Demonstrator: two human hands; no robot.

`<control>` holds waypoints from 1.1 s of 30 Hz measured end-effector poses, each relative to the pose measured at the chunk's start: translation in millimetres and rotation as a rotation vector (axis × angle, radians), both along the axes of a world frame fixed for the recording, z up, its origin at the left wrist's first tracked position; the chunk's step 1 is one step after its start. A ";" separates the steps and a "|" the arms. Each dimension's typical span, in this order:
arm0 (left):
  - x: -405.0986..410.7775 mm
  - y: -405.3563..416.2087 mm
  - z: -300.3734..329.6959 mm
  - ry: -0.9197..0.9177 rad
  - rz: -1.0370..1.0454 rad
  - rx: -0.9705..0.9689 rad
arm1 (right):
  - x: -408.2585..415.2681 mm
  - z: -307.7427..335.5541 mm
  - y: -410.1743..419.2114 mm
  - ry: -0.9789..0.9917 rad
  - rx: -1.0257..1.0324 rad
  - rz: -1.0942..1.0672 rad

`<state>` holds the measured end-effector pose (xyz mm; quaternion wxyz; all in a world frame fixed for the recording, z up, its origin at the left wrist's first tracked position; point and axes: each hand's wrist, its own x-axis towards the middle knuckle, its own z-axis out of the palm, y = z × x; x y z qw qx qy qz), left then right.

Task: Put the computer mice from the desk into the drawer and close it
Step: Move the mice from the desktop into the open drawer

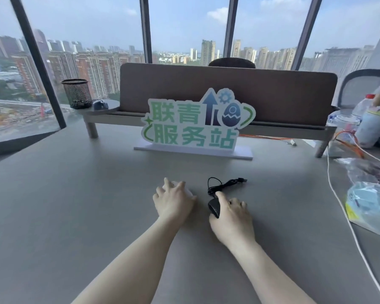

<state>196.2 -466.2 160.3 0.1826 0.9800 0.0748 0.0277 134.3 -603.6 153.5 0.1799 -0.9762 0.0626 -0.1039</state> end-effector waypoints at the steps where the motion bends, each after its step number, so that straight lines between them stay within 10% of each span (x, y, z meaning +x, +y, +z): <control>1: 1.4 -0.6 0.7 -0.003 0.004 0.000 | 0.4 0.7 -2.2 -0.017 0.034 0.005; 20: -183.0 261.8 59.4 -0.576 0.415 -0.427 | -109.0 111.0 228.5 -0.368 0.617 0.710; 33: -370.7 485.0 -50.1 -0.048 0.950 -0.272 | -217.1 37.4 456.1 0.091 0.702 1.132</control>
